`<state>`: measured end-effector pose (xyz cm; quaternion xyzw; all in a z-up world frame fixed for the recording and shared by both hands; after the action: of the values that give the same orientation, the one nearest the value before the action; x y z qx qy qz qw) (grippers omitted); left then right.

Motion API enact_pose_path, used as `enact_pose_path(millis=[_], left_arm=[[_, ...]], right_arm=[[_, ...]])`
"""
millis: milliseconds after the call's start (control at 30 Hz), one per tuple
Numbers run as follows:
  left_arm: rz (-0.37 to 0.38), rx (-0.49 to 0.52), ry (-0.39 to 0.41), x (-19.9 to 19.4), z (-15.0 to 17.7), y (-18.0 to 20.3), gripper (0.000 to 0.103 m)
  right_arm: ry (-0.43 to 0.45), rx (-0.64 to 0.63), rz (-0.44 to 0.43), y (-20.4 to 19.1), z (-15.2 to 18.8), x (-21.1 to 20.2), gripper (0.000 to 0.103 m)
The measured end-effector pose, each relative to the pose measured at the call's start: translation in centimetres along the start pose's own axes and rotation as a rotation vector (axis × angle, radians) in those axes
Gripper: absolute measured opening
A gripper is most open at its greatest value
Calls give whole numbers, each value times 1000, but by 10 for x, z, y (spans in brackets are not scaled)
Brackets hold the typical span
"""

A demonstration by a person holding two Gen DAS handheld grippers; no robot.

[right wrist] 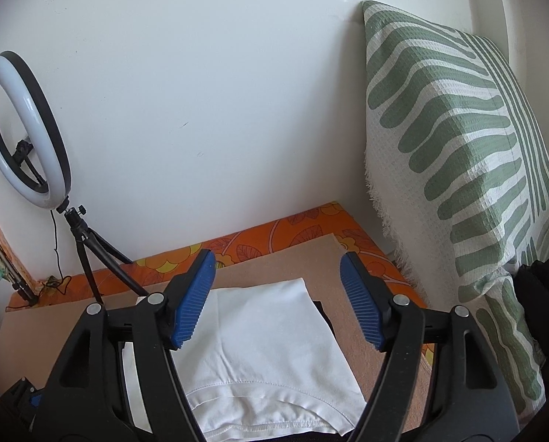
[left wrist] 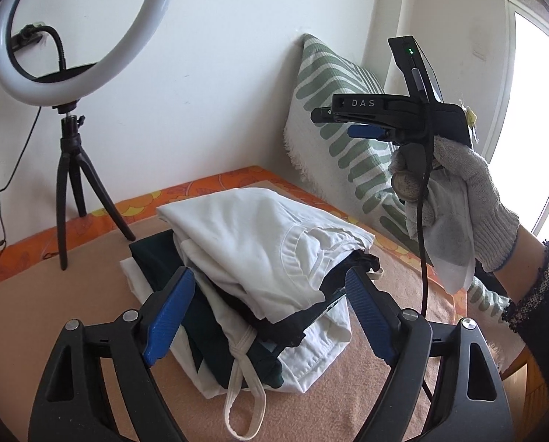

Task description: Fold small clothes

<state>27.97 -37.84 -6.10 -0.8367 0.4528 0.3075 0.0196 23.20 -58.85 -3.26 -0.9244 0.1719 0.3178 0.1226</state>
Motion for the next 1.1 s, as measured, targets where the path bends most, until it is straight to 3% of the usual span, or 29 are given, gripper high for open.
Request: enact_pose_path(millis=[633,967,1100], left_arm=[[-51,3,44,-111,16,27,84],[-100,39,81,-177,38,50,84],[-104,39,91,-200,50,58,90]], right_arm=[[48,-41,-2,-50,22,-114,95],[95,-72,31,-81,58,-180,103],[90,-84,48,-91,79,-201,103]])
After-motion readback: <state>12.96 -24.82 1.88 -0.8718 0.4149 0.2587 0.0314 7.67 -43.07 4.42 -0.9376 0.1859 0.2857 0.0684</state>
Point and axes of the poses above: each gripper's, at about its wrist camera, not at the fingertips, and x roughly the way its jaws point, y to its right, z to its underside, the point moved 4 cm from there along x, roughly the way its jaws point, and after that the axes turned 5 degrees about z, right-handed, at the moved point
